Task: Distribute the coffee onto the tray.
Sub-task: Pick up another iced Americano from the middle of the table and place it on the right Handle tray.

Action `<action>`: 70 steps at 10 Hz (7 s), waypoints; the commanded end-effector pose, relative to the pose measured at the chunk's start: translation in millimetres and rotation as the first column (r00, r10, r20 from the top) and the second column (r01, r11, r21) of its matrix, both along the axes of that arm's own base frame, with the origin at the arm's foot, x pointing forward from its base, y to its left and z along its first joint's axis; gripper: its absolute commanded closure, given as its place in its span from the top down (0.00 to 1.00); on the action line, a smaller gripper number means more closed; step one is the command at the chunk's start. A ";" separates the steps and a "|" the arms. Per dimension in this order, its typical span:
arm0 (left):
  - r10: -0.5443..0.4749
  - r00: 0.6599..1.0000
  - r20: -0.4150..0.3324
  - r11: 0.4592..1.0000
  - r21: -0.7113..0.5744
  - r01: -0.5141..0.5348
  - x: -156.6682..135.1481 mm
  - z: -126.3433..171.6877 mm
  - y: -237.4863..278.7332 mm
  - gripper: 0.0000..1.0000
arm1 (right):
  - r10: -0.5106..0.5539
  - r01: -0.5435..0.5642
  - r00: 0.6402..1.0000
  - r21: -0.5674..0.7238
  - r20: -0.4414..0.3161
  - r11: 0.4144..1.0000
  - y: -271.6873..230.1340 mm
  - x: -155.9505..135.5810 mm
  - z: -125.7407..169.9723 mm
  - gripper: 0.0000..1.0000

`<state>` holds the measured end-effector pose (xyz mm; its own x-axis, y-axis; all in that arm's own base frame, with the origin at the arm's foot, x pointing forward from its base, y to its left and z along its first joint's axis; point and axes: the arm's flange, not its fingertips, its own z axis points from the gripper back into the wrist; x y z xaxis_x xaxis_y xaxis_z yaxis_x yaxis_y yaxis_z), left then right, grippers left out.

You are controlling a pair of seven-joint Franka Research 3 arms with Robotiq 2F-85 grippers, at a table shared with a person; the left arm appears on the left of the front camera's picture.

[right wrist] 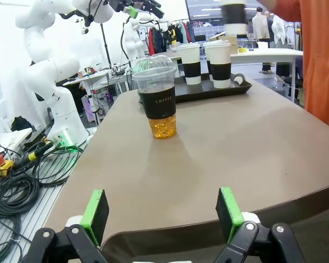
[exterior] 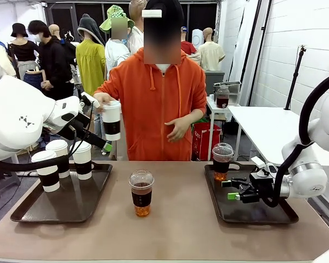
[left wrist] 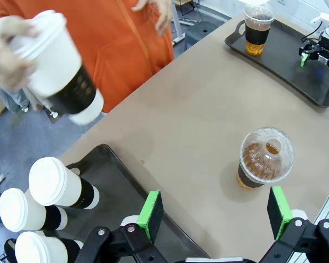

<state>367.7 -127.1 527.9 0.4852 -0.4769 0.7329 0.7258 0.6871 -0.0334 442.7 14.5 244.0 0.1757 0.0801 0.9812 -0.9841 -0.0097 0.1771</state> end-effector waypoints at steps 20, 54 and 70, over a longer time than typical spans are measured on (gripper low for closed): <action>-0.003 1.000 -0.004 1.000 -0.006 0.003 0.4 -0.3 1.5 1.00 | 0.025 -0.024 0.999 -0.043 0.033 0.999 176.2 -1.8 3.6 1.00; -0.003 1.000 -0.004 1.000 -0.006 0.003 0.4 -0.3 1.5 1.00 | 0.116 -0.117 0.993 0.007 0.019 0.993 331.9 2.4 -21.2 0.65; -0.003 1.000 -0.004 1.000 -0.006 0.003 0.4 -0.3 1.5 1.00 | 0.099 -0.099 0.993 -0.009 -0.065 0.995 146.0 -5.8 113.5 0.65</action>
<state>367.7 -126.9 528.1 0.4853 -0.4767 0.7330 0.7255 0.6875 -0.0332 440.8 169.2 352.4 0.2168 0.1357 0.9667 -0.9689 -0.0908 0.2301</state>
